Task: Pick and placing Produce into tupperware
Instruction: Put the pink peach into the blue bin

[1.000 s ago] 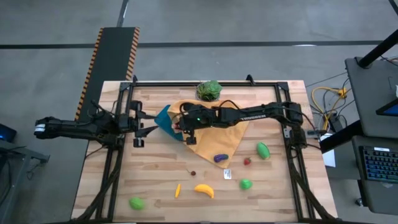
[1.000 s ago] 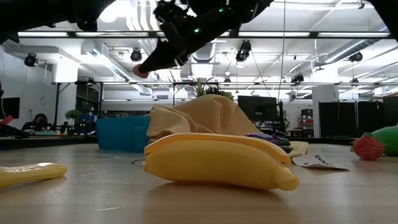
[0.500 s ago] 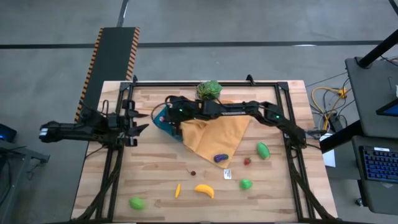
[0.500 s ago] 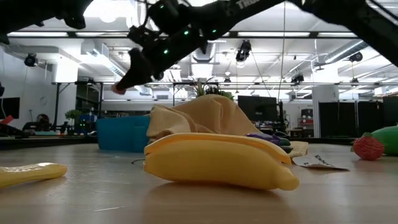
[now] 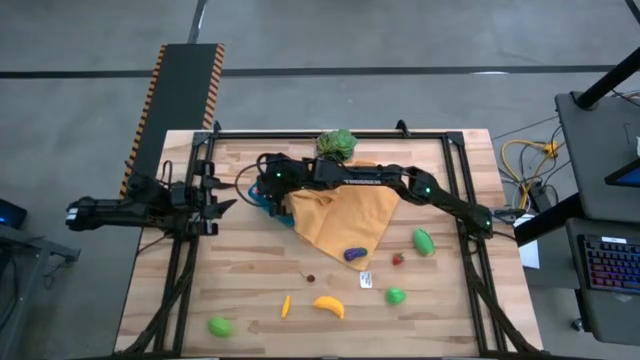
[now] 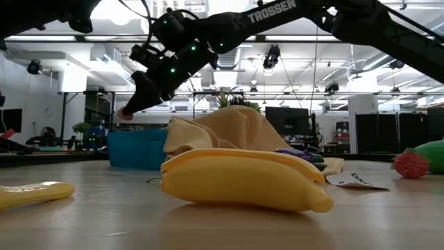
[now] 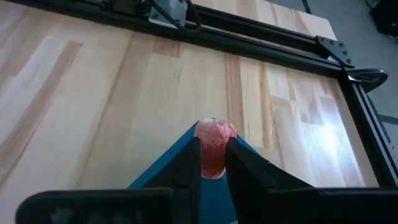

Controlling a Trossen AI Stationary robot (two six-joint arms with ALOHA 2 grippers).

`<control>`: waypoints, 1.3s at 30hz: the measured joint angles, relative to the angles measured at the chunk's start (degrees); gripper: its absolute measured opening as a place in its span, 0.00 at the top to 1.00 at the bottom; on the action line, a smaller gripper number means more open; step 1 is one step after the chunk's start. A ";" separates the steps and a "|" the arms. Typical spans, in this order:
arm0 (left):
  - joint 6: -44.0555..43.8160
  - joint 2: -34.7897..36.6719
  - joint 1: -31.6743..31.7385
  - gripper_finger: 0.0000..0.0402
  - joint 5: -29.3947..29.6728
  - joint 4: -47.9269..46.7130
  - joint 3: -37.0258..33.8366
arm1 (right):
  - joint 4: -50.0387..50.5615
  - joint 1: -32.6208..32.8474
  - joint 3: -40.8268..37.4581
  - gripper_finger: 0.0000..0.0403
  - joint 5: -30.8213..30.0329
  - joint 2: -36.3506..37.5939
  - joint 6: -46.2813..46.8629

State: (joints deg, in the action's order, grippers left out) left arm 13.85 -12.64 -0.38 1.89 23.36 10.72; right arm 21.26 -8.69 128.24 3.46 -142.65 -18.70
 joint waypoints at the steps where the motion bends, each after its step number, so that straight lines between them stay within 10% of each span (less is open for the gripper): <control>1: 0.01 0.10 0.00 0.62 0.02 0.01 0.00 | 0.01 -0.08 -0.02 0.86 0.00 0.00 0.00; 39: -0.07 0.11 0.00 0.62 0.02 0.06 -0.07 | -0.48 -0.24 -1.07 0.86 0.13 -0.07 1.73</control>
State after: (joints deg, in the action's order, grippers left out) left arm 13.78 -12.53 -0.38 1.91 23.42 10.66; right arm 20.77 -8.93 127.17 3.60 -142.71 -16.97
